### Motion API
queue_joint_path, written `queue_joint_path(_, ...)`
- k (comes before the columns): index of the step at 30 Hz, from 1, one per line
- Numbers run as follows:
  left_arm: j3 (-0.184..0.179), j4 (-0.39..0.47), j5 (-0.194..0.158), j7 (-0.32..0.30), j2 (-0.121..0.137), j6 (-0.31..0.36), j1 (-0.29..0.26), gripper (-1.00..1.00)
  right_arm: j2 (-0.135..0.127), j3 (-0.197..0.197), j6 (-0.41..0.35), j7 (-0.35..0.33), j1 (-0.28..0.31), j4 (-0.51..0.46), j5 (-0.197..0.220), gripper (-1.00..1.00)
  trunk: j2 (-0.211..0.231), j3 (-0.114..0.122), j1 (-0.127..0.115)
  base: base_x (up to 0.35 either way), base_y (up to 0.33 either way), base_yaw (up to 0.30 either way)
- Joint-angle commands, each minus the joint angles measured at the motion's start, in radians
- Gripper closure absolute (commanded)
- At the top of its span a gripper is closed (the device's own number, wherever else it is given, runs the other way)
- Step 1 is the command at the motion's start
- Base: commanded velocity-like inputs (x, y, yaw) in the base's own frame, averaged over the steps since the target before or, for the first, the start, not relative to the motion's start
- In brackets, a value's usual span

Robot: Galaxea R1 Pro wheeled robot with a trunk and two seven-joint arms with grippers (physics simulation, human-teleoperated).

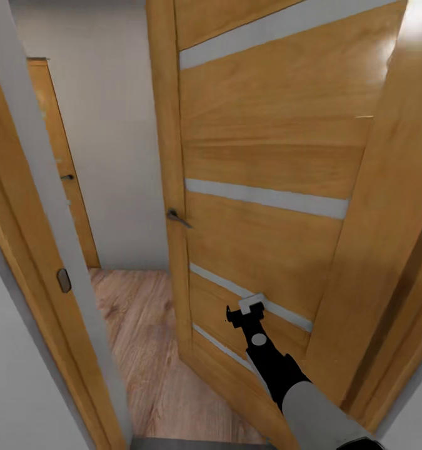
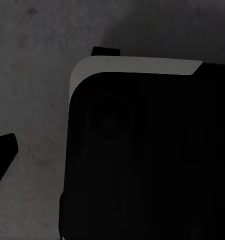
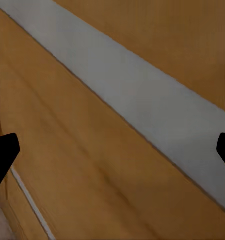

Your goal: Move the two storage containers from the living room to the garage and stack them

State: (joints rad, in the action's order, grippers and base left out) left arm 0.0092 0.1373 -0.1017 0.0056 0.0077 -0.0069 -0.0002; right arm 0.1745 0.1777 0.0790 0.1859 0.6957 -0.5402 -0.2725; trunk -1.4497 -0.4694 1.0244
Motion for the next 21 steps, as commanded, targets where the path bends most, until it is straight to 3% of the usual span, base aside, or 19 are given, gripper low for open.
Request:
queue_joint_path(1, 0.001, 0.001, -0.010, 0.001, 0.000, -0.001, 0.000, -1.00, 0.000, 0.022, -0.004, 0.015, 0.002, 0.000, -0.015, -1.00, 0.000, -0.001, 0.001, 0.321, 0.000, 0.000)
queue_joint_path(6, 0.001, 0.001, -0.009, 0.001, 0.000, -0.001, 0.000, -1.00, 0.000, 0.041, -0.009, 0.018, 0.002, 0.000, -0.021, -1.00, 0.000, -0.001, 0.001, 0.321, 0.000, 0.000)
queue_joint_path(9, 0.002, 0.001, -0.009, 0.001, 0.000, -0.001, 0.000, -1.00, 0.000, 0.044, -0.010, 0.018, 0.002, -0.001, -0.057, -1.00, 0.000, -0.001, 0.001, 0.314, 0.000, 0.000)
queue_joint_path(13, 0.003, 0.001, -0.008, 0.001, 0.000, -0.001, 0.000, -1.00, 0.000, 0.044, -0.011, 0.019, 0.037, 0.001, -0.115, -1.00, 0.000, -0.001, 0.001, 0.089, 0.000, 0.000)
queue_joint_path(18, 0.004, 0.000, -0.007, 0.001, 0.000, -0.001, 0.000, -1.00, 0.000, 0.043, -0.027, 0.021, 0.083, 0.010, -0.116, -1.00, 0.000, -0.001, 0.001, 0.012, 0.000, 0.000)
queue_joint_path(20, 0.004, 0.001, -0.007, 0.001, 0.000, -0.001, 0.000, -1.00, 0.000, 0.041, -0.041, 0.021, 0.111, 0.020, -0.115, -1.00, 0.000, -0.001, 0.001, 0.002, 0.000, 0.000)
queue_joint_path(21, 0.005, 0.001, -0.007, 0.001, 0.000, -0.001, 0.000, -1.00, 0.000, 0.034, -0.046, 0.025, 0.230, 0.135, -0.111, -1.00, 0.000, -0.001, 0.001, 0.000, 0.000, 0.000)
